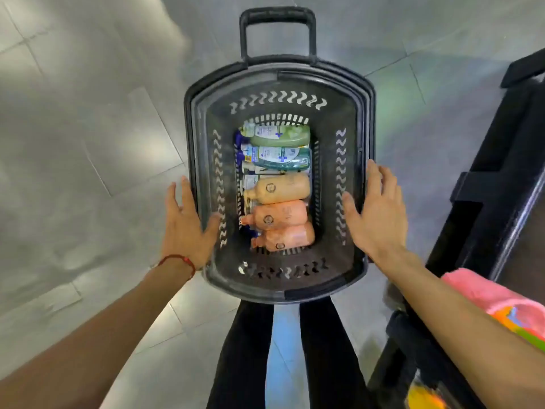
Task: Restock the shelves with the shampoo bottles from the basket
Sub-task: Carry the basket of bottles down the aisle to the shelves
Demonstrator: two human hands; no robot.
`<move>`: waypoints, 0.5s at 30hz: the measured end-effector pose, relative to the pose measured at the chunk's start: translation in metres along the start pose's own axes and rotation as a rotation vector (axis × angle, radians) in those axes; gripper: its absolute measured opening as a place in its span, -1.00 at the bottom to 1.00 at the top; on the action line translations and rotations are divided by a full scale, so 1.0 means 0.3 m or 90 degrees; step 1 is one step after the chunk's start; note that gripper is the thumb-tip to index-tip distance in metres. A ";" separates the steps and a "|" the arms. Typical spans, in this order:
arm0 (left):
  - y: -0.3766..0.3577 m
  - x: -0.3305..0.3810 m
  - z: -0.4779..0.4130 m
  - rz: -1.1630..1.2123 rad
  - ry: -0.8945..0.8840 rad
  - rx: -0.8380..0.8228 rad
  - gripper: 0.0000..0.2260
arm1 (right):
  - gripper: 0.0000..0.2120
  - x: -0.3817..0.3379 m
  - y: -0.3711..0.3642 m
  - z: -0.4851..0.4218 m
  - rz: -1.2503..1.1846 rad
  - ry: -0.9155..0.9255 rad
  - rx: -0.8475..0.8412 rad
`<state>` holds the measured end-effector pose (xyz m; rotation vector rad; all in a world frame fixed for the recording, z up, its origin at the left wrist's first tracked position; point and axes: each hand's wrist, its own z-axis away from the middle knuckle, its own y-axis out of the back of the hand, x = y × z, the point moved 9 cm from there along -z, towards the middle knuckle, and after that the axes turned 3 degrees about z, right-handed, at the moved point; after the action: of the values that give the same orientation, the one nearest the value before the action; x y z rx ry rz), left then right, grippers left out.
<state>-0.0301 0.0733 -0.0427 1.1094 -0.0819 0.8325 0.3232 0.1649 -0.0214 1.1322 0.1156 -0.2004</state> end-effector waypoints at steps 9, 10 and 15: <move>-0.138 -0.059 -0.099 0.039 -0.015 0.096 -0.30 | -0.28 0.164 -0.202 -0.104 -0.128 -0.083 0.076; -0.142 -0.068 -0.103 0.039 -0.005 0.103 -0.31 | -0.28 0.161 -0.207 -0.104 -0.139 -0.070 0.083; -0.140 -0.084 -0.118 0.046 0.001 0.159 -0.31 | -0.28 0.141 -0.203 -0.107 -0.172 -0.032 0.132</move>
<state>-0.0333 0.0807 -0.1027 1.3462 -0.0167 0.9255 0.3515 0.1649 -0.0970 1.3148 0.2078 -0.4902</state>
